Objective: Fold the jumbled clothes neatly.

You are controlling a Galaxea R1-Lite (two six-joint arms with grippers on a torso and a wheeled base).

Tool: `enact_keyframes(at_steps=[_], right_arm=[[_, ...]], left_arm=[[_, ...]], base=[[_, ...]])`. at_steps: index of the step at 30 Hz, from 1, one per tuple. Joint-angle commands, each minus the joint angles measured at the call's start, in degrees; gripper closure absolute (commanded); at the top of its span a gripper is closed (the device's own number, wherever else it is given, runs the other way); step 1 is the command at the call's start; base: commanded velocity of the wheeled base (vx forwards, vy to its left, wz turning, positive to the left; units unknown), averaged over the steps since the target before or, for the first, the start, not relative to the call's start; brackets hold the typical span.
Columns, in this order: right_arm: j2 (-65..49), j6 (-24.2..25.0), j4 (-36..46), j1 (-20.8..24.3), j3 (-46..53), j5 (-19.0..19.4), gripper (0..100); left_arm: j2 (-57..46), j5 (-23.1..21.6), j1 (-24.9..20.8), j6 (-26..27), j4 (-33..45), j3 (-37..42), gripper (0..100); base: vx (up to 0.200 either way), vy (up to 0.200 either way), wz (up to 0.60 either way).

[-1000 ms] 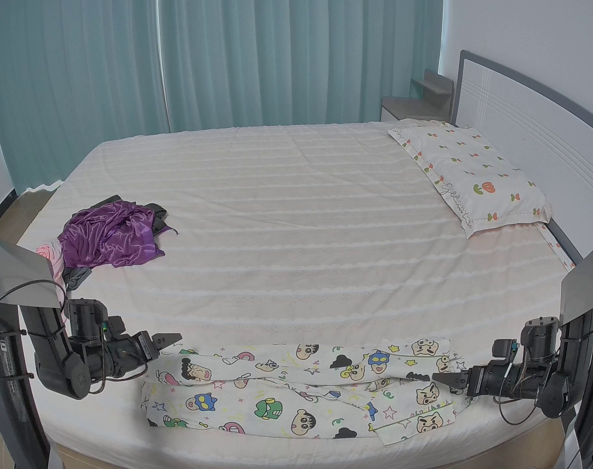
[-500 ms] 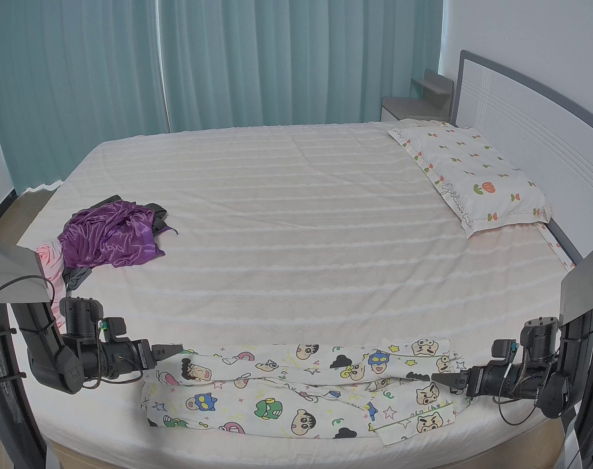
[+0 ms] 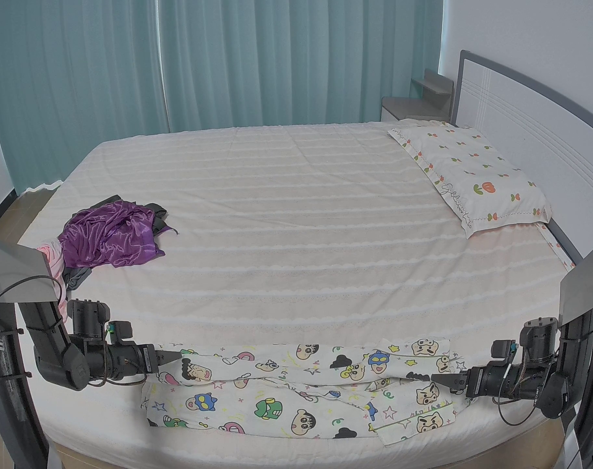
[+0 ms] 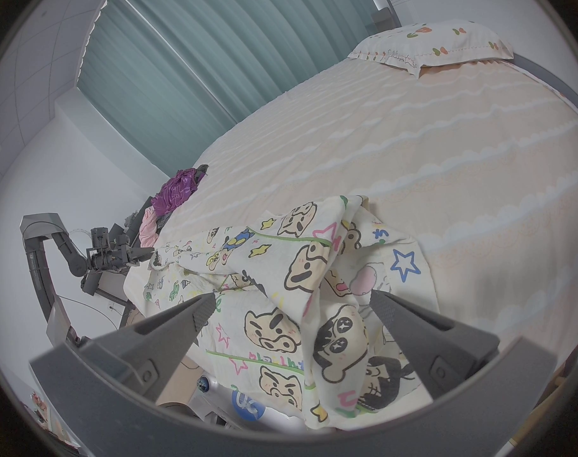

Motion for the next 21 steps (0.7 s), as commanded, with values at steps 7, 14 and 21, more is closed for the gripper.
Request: enact_keyframes(at_steps=[7, 14, 21], right_arm=[[0.4, 0.0, -1.0, 0.5, 1.0, -0.1, 0], [0.8, -0.1, -1.0, 0.5, 0.9, -0.1, 0], [1.1, -0.2, -1.0, 0.5, 0.9, -0.1, 0]], left_arm=[[-1.0, 0.2, 0.5, -0.4, -0.5, -0.9, 100], [-4.0, 0.3, 0.0, -0.5, -0.5, -1.5, 100], [-5.4, 1.1, -1.1, -5.4, 0.1, -7.3, 100]], base=[[0.000, 0.000, 0.00], [0.000, 0.000, 0.00], [0.000, 0.000, 0.00]])
